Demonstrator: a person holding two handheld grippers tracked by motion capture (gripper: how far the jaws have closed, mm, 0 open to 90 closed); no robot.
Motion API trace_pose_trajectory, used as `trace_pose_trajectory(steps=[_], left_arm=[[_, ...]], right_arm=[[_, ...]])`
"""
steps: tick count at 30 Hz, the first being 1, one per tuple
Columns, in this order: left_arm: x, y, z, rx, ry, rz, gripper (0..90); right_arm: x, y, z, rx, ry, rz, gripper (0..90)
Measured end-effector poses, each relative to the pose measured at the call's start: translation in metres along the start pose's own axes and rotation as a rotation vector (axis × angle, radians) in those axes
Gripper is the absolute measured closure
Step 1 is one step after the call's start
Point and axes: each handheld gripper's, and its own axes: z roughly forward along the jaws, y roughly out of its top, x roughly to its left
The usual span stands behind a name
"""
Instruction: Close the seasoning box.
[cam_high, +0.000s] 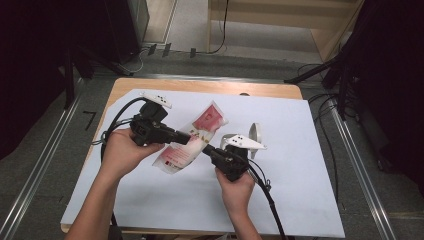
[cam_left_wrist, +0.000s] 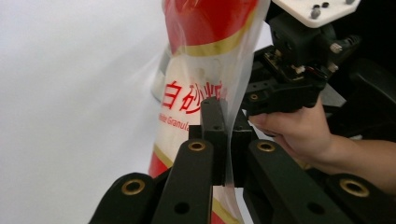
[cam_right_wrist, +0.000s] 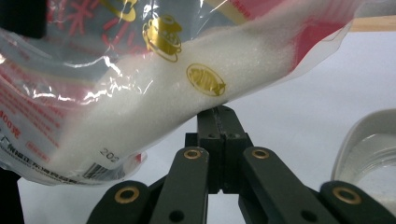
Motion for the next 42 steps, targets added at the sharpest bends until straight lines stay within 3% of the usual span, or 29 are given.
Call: trace_pose_trajectory(steps=[16, 20, 23, 28, 34, 37, 42], left_arm=[[0.014, -0.006, -0.016, -0.058, 0.004, -0.043, 90.0], [0.017, -0.007, -0.017, -0.073, 0.028, -0.044, 90.0], [0.022, -0.006, -0.016, -0.081, 0.04, -0.048, 90.0], [0.028, -0.004, -0.014, -0.088, 0.06, -0.037, 90.0], [0.038, 0.001, -0.008, -0.116, 0.063, -0.043, 90.0], [0.045, 0.002, -0.006, -0.131, 0.057, -0.051, 90.0], [0.048, 0.008, 0.001, -0.119, 0.099, -0.033, 90.0]], right_arm=[[0.003, 0.007, -0.001, 0.043, 0.017, -0.065, 89.6], [0.003, 0.01, -0.005, 0.058, 0.027, -0.086, 88.9], [0.003, 0.012, -0.007, 0.075, 0.051, -0.087, 88.3], [0.003, 0.014, -0.007, 0.128, 0.091, -0.148, 87.2], [-0.003, 0.016, -0.011, 0.175, 0.123, -0.162, 86.0], [-0.006, 0.016, -0.015, 0.176, 0.152, -0.159, 82.9], [-0.011, 0.013, -0.024, 0.16, 0.172, -0.184, 79.0]])
